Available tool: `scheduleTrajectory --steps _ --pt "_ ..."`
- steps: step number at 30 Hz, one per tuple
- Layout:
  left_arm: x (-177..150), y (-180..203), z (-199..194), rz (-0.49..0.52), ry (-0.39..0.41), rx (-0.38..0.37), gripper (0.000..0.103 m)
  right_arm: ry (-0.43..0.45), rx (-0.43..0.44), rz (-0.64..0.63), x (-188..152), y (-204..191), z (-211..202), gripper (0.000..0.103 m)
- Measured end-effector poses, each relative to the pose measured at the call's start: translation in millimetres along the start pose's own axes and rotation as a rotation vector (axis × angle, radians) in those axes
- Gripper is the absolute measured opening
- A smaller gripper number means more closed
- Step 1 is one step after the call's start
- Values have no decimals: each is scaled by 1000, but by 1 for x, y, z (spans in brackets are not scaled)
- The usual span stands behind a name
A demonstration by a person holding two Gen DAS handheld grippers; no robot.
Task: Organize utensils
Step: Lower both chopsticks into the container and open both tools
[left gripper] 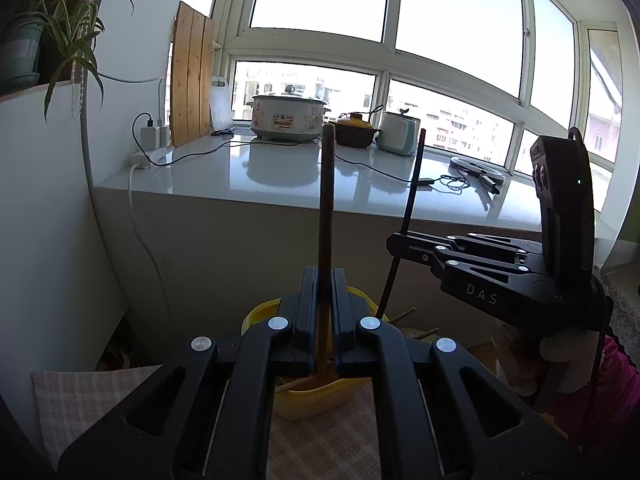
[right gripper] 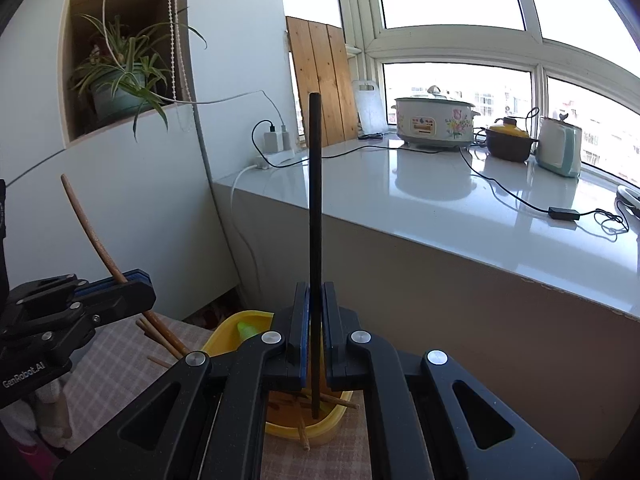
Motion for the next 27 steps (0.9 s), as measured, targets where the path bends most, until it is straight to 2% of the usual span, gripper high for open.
scheduleTrajectory --steps 9,11,13,24,25,27 --pt "-2 0 -2 -3 -6 -1 5 -36 -20 -12 -9 -2 7 4" --pt "-3 -3 -4 -11 -5 -2 5 -35 -22 -8 -9 -1 6 7" --pt "-4 -4 -8 -16 2 -4 5 -32 -22 -1 -9 -1 5 17" --pt "-11 -14 -38 -28 56 13 5 11 -42 -13 -11 -9 -15 17" --pt "-13 -15 -40 -25 60 17 6 16 -44 -18 -11 -11 -17 17" --pt "-16 -17 -46 -21 66 27 14 28 -46 -21 -10 -14 -23 17"
Point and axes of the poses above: each gripper's, at about its wrist camera, not at the fingertips, and z roughly the way its jaws point, y to its right, x to its top, the point moved 8 cm from there along z, roughly the way its jaws point, and after that the axes turned 8 degrees about x, right-handed, at the moved point
